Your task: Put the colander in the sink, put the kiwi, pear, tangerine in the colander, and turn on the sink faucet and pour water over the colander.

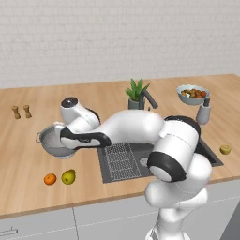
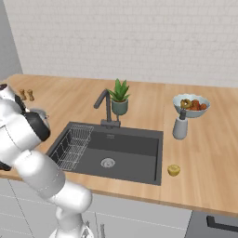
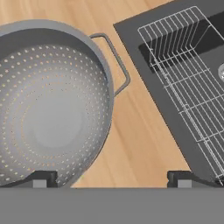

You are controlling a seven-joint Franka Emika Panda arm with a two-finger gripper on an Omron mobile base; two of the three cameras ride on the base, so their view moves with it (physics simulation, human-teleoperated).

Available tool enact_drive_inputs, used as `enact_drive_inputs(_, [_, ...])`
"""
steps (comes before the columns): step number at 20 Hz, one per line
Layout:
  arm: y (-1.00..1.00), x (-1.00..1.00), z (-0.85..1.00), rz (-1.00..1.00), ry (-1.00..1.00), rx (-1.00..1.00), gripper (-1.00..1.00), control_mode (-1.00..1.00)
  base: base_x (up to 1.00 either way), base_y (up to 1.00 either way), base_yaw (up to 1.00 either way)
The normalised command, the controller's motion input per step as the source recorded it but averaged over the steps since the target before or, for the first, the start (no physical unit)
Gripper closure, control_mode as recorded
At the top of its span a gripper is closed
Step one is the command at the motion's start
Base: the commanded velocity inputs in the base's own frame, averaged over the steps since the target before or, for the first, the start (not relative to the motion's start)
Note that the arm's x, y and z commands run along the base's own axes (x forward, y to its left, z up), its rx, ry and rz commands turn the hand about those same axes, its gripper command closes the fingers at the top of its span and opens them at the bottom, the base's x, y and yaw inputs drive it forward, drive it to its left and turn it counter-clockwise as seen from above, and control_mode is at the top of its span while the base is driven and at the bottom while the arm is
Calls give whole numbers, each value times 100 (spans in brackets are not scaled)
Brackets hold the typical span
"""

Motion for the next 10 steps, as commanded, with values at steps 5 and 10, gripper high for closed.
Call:
enact_drive_inputs(5, [16,47,-34,-11,0,0,-100,-100,0,0,0])
enact_drive_inputs(10, [12,43,-30,-8,0,0,-100,-100,0,0,0])
